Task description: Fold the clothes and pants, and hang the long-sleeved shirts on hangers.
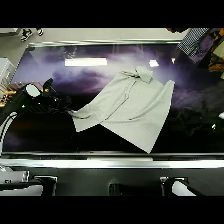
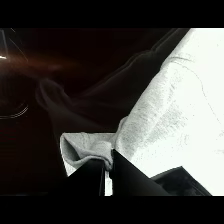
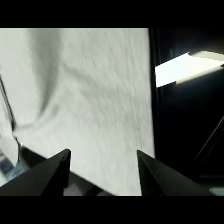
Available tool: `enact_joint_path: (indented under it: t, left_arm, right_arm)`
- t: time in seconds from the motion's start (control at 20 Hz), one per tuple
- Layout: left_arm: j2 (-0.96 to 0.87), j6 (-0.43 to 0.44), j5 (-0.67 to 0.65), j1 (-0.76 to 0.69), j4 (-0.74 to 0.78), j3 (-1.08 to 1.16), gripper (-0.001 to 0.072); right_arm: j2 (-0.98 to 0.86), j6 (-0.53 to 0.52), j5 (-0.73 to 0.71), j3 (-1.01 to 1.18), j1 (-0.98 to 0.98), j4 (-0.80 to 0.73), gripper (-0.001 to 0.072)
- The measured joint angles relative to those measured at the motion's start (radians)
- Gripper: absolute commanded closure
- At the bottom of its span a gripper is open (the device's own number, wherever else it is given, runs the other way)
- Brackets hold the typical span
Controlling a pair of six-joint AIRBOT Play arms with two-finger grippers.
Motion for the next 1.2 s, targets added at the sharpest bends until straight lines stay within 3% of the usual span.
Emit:
enact_joint_path:
  t: [0.25,0.7,0.95,1.0,1.1,1.2]
  left_arm:
    - [0.0,0.0,-0.002,0.0,0.0,0.0,0.0686]
    - [0.0,0.0,0.0,0.0,0.0,0.0,0.0686]
    - [0.0,0.0,0.001,0.0,0.0,0.0,0.0686]
    - [0.0,0.0,0.001,0.0,0.0,0.0,0.0686]
    - [0.0,0.0,0.001,0.0,0.0,0.0,0.0686]
    - [0.0,0.0,0.001,0.0,0.0,0.0,0.0686]
  right_arm:
    - [0.076,-0.066,-0.007,-0.244,-0.003,0.032,0.0236]
    - [0.095,-0.115,-0.007,-0.398,0.009,0.061,0.0239]
    - [0.096,-0.053,-0.074,-0.41,0.217,0.076,0.0239]
    - [0.096,-0.019,-0.096,-0.411,0.266,0.08,0.0267]
    - [0.097,0.031,-0.145,-0.412,0.334,0.075,0.053]
    - [0.097,0.057,-0.192,-0.41,0.368,0.065,0.0679]
